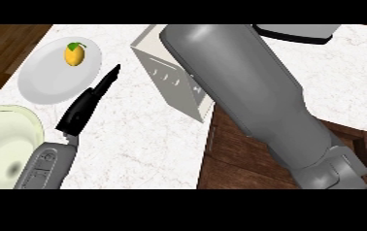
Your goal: Pick the eggplant from the tray and place it in the tiered shelf
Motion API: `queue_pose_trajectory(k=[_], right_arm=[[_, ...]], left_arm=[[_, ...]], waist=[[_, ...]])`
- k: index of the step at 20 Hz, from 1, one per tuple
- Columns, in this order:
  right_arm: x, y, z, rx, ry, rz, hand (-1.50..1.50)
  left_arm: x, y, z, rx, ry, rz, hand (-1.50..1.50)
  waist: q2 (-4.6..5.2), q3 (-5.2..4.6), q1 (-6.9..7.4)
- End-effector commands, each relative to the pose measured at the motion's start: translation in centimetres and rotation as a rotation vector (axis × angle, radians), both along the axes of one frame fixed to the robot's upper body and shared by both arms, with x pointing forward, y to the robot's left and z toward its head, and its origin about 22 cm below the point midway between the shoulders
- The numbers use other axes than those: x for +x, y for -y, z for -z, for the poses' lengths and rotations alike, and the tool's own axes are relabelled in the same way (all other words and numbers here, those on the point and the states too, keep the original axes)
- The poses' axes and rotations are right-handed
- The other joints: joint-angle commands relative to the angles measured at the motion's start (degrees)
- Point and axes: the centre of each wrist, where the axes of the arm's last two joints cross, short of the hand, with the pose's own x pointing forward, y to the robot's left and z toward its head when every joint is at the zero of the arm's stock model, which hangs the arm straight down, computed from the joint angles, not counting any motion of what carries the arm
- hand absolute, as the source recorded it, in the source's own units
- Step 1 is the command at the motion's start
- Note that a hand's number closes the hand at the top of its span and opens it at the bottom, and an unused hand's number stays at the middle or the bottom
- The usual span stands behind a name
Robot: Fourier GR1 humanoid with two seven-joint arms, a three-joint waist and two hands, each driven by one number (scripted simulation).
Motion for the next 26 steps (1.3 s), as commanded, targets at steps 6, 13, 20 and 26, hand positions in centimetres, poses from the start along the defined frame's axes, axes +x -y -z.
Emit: queue_pose_trajectory(k=[6,13,20,26], right_arm=[[1.8,-1.6,-2.5,0.05,-0.197,0.299,1.5],[2.7,-2.0,-3.1,0.062,-0.248,0.312,1.5],[3.3,-2.0,-2.2,0.134,-0.312,0.236,1.5],[4.8,-0.7,2.2,0.205,-0.326,0.217,1.5]], left_arm=[[0.2,-0.8,-0.2,0.0,0.009,-0.042,0.0],[-0.8,-2.8,1.0,0.001,0.0,-0.077,0.0],[-0.5,-2.1,1.4,-0.007,-0.004,-0.101,0.0],[-1.3,-1.9,0.9,-0.002,0.004,-0.086,0.0]], waist=[[-0.1,0.19,-2.41],[-0.12,0.34,-4.36],[-0.11,0.38,-5.22],[-0.44,0.51,-5.07]])
